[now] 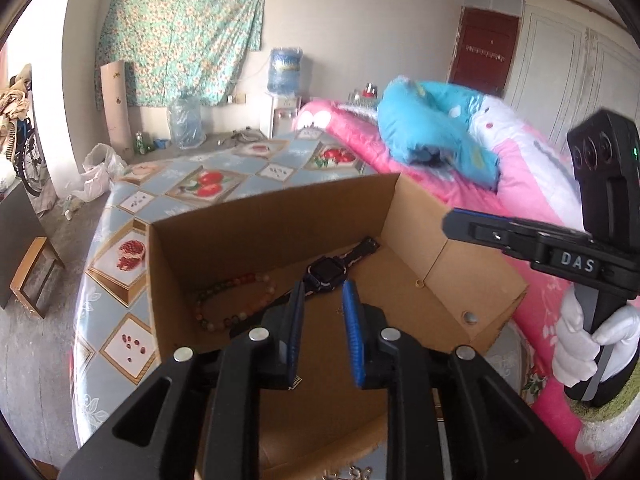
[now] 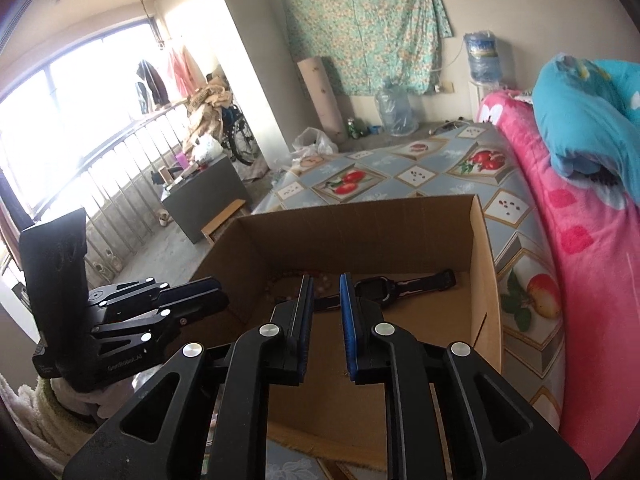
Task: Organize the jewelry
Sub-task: 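Withdraw both tools from the box back over the table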
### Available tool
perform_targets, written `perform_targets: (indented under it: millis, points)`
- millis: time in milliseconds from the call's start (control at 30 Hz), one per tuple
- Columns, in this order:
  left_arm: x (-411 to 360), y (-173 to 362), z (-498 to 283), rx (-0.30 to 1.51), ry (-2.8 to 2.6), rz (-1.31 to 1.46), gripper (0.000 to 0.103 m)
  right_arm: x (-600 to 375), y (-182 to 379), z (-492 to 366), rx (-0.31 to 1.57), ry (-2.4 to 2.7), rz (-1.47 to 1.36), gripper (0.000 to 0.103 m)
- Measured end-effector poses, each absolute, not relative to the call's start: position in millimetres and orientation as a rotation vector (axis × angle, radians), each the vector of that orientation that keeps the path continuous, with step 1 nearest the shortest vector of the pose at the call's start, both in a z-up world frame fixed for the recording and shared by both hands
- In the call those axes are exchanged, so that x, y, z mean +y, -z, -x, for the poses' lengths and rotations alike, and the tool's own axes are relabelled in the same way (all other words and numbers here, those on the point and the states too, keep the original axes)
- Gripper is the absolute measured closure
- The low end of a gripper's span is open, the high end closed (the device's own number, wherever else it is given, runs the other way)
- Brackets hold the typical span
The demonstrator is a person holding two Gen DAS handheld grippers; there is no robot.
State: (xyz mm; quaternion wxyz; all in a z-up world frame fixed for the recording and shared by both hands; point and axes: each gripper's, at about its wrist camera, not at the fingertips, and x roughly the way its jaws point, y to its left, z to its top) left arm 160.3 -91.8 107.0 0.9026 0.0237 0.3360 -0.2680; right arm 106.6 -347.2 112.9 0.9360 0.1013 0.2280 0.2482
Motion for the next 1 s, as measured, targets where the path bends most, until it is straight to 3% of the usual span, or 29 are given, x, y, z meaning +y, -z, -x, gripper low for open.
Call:
perform_targets:
  millis: [100, 333, 633, 1000]
  points:
    - [-70, -118, -132, 0.618, 0.577, -0.005, 0.079, -354, -114, -73, 0.404, -0.575, -0.218, 0.079]
    - [-36, -103, -60, 0.606, 0.692, 0.068, 0.054, -342, -74, -16, 0.432, -0.678, -0.247, 0.078]
    - [-63, -25, -40, 0.807, 0.627, -0.007, 0.052, -316, -29, -33, 0.615, -0.585, -0.256, 0.076]
    - [-78, 12, -45, 0.872, 0.651, -0.052, 0.052, -313, -30, -52, 0.609, -0.535, -0.271, 0.076]
